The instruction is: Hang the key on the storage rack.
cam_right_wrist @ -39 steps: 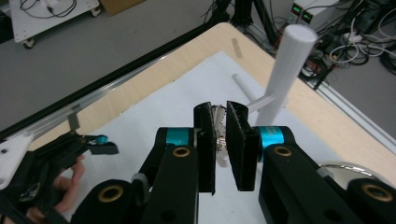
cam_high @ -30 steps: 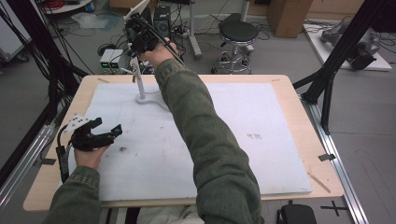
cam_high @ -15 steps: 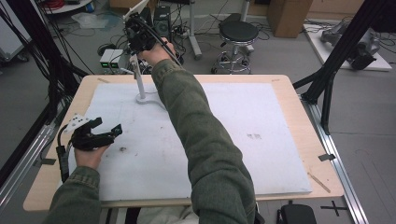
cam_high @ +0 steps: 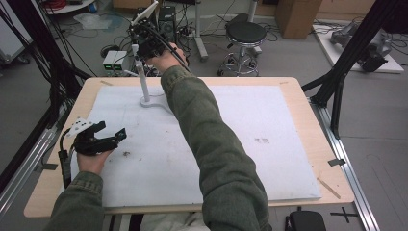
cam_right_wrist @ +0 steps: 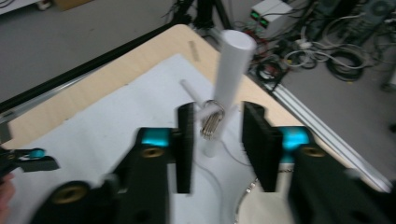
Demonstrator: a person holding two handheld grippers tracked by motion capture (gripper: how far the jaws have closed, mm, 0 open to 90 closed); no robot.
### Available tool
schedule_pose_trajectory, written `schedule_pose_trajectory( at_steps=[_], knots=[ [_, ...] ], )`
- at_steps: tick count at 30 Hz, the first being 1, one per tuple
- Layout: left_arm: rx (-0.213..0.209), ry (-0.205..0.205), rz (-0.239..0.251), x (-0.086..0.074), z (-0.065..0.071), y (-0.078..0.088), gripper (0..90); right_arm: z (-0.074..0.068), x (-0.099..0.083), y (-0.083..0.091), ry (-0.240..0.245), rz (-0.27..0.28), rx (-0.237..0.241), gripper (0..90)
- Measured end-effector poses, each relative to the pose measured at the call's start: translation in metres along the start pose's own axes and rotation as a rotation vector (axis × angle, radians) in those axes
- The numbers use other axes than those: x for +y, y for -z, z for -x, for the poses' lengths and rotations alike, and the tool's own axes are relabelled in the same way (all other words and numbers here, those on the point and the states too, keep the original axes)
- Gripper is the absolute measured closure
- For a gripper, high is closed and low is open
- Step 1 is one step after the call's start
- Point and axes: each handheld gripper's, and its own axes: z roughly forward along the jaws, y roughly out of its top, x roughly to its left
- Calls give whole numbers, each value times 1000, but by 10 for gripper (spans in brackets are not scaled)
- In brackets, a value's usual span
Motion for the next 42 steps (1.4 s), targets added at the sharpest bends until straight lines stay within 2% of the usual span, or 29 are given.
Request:
schedule_pose_trajectory(
  at_steps=[1,2,4,5,6,8,10,12,14,15,27,31,35,36,40,42],
  knots=[
    [1,-1,4,0,0,0,65,3,-3,5,-12,3,-34,517],
    [1,-2,2,0,0,0,65,3,-3,5,-12,3,-34,517],
    [6,-2,3,0,0,0,64,7,-6,9,-24,4,-53,421],
    [8,-4,3,0,0,0,64,12,-11,13,-53,3,-85,296],
    [9,-4,3,0,0,0,64,12,-11,13,-53,3,-85,296],
    [10,-4,3,0,0,0,64,17,-17,16,-61,-13,-119,205],
    [10,-5,4,1,0,-1,64,19,-20,17,-71,-13,-130,189],
    [7,-2,1,1,0,-2,64,25,-26,21,-89,-8,-128,97],
    [5,-4,3,1,1,-3,65,29,-30,23,-97,-12,-129,96],
    [5,-7,-1,1,1,-3,65,32,-36,26,-99,-14,-125,0],
    [-6,-19,-10,1,2,-5,64,49,-71,45,-140,-10,-139,6],
    [-5,-16,-10,1,2,-5,64,54,-87,56,-144,-15,-177,6],
    [-8,-16,-12,1,4,-4,64,57,-96,63,-156,0,-181,6],
    [-8,-22,-15,1,4,-4,64,58,-102,67,-162,-10,-184,6],
    [-5,-20,-16,1,3,-4,64,58,-109,73,-154,-11,-183,6],
    [-5,-15,-12,1,4,-4,64,57,-115,78,-154,-16,-206,6]
  ],
)
